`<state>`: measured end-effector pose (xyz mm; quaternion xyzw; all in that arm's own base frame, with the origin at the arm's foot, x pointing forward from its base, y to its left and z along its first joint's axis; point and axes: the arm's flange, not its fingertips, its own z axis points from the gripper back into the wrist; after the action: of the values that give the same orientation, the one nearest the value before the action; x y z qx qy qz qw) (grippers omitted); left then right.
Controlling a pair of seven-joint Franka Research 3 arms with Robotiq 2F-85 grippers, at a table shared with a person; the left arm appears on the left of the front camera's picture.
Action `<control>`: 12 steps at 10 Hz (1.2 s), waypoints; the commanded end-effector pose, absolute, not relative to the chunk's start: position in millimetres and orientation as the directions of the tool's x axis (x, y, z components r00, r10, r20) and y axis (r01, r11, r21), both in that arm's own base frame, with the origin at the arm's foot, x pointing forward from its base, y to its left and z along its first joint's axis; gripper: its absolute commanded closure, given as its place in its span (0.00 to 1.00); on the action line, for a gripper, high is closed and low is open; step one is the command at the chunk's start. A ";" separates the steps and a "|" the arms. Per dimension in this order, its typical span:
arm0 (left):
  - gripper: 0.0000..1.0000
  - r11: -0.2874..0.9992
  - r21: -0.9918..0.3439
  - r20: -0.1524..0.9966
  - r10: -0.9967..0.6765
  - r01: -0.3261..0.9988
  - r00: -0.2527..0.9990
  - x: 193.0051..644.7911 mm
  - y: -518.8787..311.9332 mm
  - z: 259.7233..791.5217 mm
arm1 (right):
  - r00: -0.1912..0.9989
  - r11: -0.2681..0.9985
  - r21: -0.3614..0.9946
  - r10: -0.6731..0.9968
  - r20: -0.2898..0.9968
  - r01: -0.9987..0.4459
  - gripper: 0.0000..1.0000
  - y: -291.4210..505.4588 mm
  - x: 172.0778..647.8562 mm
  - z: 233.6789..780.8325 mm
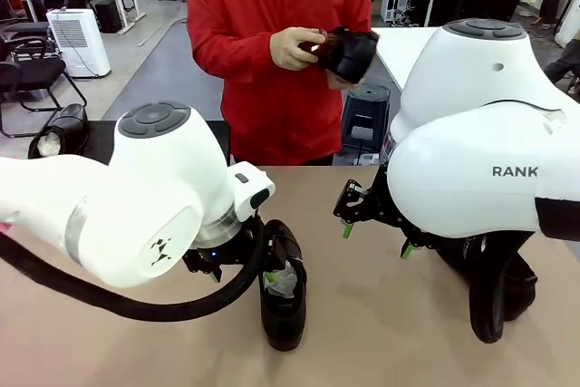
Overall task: Organize the shoes by placing them on the stand.
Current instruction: Place the Shoe from the middle of the table onto the Shoes Stand.
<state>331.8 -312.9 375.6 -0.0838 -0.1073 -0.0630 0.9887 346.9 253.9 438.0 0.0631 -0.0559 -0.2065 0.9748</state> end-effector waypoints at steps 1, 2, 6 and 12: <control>0.00 0.986 -0.140 0.214 -0.062 0.094 0.975 342.7 -327.3 364.1 | 0.917 0.916 0.143 -0.390 0.086 0.376 0.00 251.9 350.2 440.8; 0.00 0.988 -0.128 0.202 -0.054 0.082 0.978 344.8 -331.3 360.0 | 0.917 0.916 0.143 -0.390 0.086 0.376 0.00 251.9 350.2 440.8; 0.15 0.993 -0.072 0.172 -0.082 0.095 0.982 352.5 -341.1 344.1 | 0.917 0.916 0.143 -0.390 0.086 0.376 0.00 251.9 350.2 440.8; 0.93 0.988 -0.072 0.157 -0.125 0.137 0.980 353.7 -350.2 340.8 | 0.917 0.916 0.143 -0.390 0.086 0.376 0.00 251.9 350.2 440.8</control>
<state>350.1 -346.1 340.9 -0.0483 -0.0719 -0.0678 0.9939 347.0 253.8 438.0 0.0630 -0.0559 -0.2065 0.9748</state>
